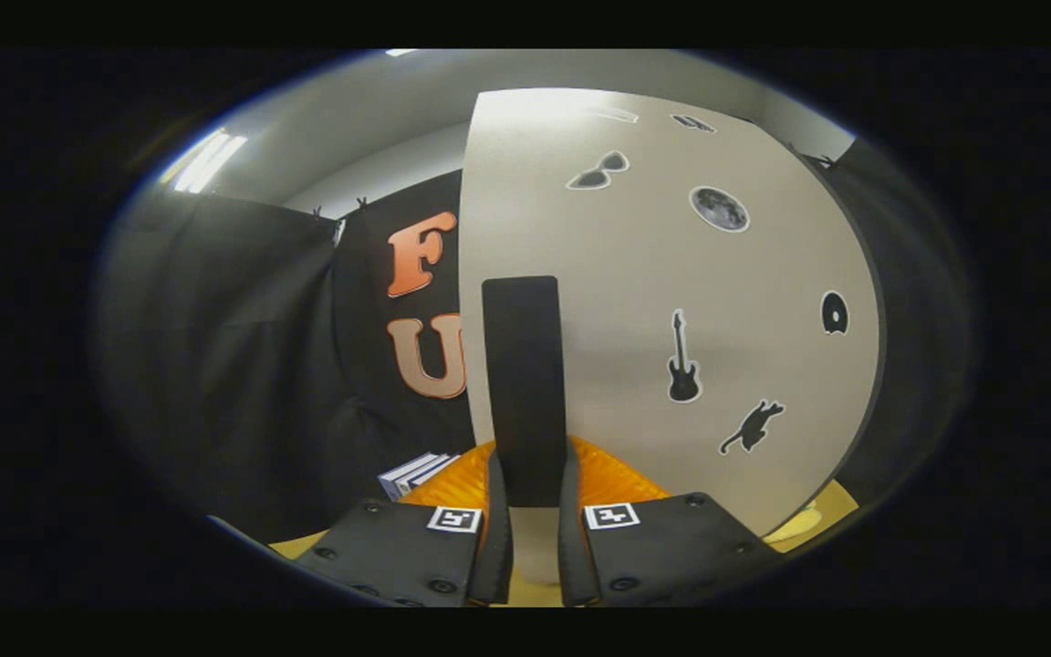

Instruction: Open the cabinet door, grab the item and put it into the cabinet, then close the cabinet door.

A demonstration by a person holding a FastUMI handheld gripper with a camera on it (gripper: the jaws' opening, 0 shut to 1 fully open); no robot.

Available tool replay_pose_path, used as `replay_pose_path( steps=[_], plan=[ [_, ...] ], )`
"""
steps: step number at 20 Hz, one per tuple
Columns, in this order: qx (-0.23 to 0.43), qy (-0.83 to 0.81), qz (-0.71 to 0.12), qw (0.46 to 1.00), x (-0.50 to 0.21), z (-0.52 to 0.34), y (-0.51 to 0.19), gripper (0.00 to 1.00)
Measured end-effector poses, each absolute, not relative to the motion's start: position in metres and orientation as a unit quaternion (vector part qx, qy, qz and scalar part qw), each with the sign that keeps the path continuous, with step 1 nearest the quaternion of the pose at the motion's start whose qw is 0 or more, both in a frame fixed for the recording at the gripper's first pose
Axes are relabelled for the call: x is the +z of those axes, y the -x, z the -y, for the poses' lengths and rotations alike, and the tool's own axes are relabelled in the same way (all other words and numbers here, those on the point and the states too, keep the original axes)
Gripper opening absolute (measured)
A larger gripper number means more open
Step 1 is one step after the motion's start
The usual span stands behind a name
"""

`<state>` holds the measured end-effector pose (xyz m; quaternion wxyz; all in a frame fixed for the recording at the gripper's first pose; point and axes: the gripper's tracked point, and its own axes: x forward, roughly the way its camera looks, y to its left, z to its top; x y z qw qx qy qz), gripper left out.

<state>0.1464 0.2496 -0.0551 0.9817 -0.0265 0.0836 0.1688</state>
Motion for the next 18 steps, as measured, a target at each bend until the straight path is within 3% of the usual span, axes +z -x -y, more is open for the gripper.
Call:
replay_pose_path(
  steps=[18],
  plan=[
    [0.298,0.013,-0.107,0.948,-0.027,-0.178,-0.037,0.28]
  ],
)
